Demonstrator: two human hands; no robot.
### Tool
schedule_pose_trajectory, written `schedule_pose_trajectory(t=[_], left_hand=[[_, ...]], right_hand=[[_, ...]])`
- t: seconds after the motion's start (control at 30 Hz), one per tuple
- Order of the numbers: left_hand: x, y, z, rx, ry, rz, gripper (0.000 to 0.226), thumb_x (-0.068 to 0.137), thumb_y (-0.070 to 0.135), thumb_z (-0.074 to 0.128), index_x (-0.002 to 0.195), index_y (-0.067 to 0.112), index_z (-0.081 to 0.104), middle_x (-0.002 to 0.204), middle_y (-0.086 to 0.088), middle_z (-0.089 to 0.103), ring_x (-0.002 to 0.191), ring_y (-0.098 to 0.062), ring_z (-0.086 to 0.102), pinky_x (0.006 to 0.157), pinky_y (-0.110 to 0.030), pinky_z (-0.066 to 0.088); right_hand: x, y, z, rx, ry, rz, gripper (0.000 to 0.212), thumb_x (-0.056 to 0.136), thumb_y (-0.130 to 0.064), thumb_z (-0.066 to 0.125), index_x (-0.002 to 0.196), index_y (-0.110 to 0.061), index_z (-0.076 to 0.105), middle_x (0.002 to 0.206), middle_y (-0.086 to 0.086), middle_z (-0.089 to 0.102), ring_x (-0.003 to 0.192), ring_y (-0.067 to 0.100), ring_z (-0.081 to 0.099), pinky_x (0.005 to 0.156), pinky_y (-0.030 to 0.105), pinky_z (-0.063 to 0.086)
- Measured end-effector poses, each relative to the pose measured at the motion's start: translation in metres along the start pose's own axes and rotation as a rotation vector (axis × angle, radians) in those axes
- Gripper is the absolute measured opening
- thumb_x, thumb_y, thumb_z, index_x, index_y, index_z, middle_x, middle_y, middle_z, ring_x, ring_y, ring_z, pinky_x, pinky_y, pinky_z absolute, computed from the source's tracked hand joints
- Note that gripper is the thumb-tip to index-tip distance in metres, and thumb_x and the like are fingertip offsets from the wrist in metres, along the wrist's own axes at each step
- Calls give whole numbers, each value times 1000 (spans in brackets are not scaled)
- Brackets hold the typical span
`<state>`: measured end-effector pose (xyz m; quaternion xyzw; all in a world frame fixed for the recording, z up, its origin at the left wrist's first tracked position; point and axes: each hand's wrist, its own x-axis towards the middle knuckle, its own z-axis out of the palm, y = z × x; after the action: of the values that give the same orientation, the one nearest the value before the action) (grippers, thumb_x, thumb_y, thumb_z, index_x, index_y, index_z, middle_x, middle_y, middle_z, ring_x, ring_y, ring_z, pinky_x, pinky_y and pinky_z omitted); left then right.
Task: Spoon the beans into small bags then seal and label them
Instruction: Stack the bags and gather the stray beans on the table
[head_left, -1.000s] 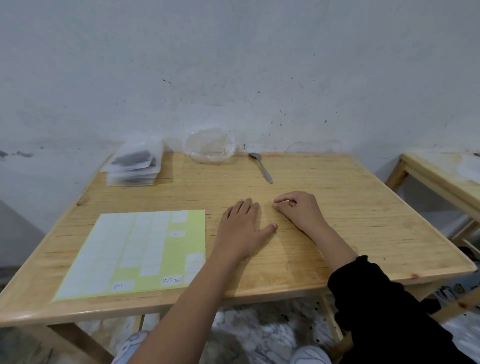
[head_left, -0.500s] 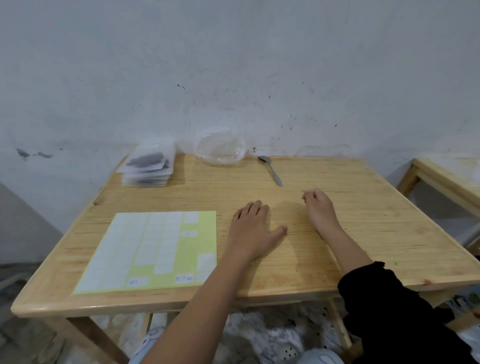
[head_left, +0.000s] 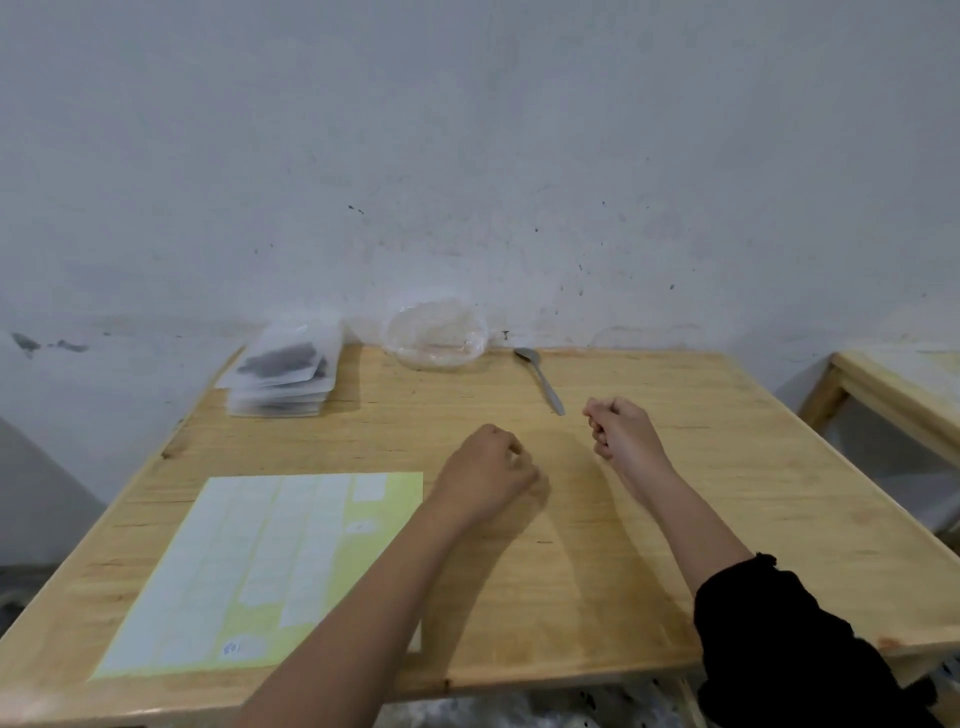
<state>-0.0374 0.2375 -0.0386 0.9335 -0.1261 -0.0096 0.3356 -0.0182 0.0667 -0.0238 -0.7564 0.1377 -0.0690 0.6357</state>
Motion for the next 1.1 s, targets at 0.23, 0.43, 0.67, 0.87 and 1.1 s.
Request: schedule_pose_trajectory(t=[0.23, 0.43, 0.67, 0.87, 1.1], left_hand=[[90, -38, -75, -137, 547, -57, 37, 88, 22, 56, 122, 11, 53, 133, -6, 42, 123, -20, 40, 89, -22, 31], [138, -82, -88, 33, 564, -188, 42, 91, 20, 52, 132, 18, 44, 149, -11, 20, 132, -31, 31, 93, -41, 41], [141, -95, -83, -41, 513, -119, 38, 87, 0, 47, 121, 16, 41, 129, -6, 44, 78, -23, 52, 53, -29, 37], [116, -51, -84, -168, 446, -43, 28, 83, 9, 58, 107, 14, 45, 107, -4, 51, 78, -27, 56, 63, -34, 43], [56, 50, -78, -229, 332, 135, 20, 82, 14, 59, 97, 15, 45, 99, -5, 52, 74, -31, 59, 67, -48, 55]], right_hand=[[50, -7, 17, -159, -2, -80, 25, 99, -20, 40, 92, -13, 63, 64, -1, 42, 55, 13, 37, 51, 25, 30], [76, -5, 28, -211, -7, -145, 24, 98, -17, 40, 96, -13, 64, 66, -11, 47, 57, 10, 41, 55, 23, 32], [73, 2, 25, -192, 1, -117, 17, 94, -23, 51, 95, -15, 67, 66, -11, 48, 62, 6, 44, 58, 22, 33], [29, -19, -2, -125, 54, -134, 9, 89, -18, 59, 82, -18, 65, 62, -4, 43, 54, 10, 40, 50, 23, 32], [-59, -59, -79, -113, 214, -162, 6, 88, -12, 60, 85, -14, 64, 63, -1, 41, 54, 12, 39, 49, 24, 33]])
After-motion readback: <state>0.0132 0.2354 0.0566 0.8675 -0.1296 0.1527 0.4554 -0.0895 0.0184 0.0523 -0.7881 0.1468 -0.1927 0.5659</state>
